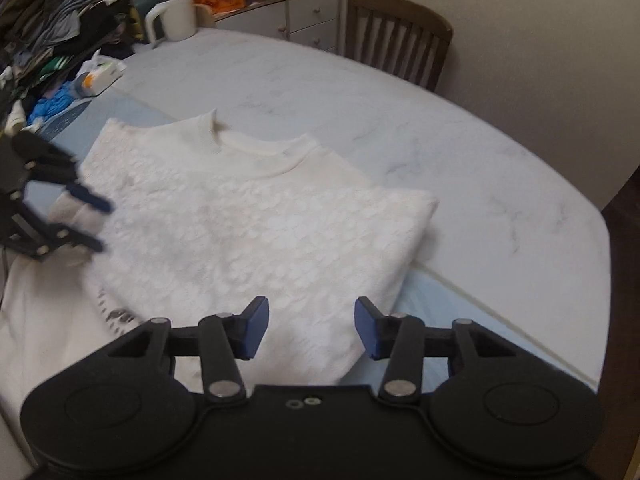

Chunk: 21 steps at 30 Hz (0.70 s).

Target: Fold clothes

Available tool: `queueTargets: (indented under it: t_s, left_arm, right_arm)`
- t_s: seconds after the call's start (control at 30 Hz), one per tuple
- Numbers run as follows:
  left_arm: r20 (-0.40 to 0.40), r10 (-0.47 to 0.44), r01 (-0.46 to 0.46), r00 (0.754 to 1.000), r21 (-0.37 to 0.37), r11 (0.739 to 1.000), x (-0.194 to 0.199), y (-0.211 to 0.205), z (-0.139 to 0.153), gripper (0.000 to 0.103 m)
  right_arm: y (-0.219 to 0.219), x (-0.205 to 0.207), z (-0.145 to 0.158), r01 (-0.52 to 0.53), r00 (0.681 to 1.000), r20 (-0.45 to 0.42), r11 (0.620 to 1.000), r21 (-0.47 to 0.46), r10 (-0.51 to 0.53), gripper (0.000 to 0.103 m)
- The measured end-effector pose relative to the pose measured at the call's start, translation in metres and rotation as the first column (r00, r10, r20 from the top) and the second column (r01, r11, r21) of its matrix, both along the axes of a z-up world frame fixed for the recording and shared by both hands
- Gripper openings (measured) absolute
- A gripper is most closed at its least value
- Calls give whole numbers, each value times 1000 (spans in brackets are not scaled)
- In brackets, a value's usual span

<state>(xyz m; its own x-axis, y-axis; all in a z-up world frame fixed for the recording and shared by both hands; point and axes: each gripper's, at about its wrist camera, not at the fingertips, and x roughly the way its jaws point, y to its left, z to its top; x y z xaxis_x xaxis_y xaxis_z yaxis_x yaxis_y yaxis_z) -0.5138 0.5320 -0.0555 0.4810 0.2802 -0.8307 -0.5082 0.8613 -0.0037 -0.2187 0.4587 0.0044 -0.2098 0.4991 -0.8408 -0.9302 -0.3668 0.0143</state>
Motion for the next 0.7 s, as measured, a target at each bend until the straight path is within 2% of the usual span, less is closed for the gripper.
queueTargets:
  t_s: [0.13, 0.33, 0.43, 0.53, 0.6, 0.7]
  left_arm:
    - [-38, -5, 5, 999, -2, 1000, -1, -7, -6, 41]
    - [-22, 40, -40, 999, -16, 999, -3, -8, -11, 41]
    - [-16, 47, -48, 999, -21, 999, -3, -8, -10, 41]
    - [-18, 49, -49, 999, -23, 999, -3, -9, -9, 41]
    - [-21, 48, -48, 999, -25, 999, -3, -9, -8, 41]
    - [-28, 45, -46, 999, -28, 999, -2, -8, -8, 41]
  right_arm:
    - [36, 0, -3, 24, 1000, -2, 999, 24, -24, 103]
    - [80, 15, -48, 132, 988, 83, 990, -50, -128, 103]
    - [86, 33, -64, 188, 980, 79, 979, -84, -181, 103]
    - [85, 41, -66, 189, 982, 48, 978, -92, -185, 103]
    - [85, 39, -60, 178, 983, 65, 980, -87, -173, 103]
    - [87, 37, -42, 155, 988, 14, 987, -44, -155, 103]
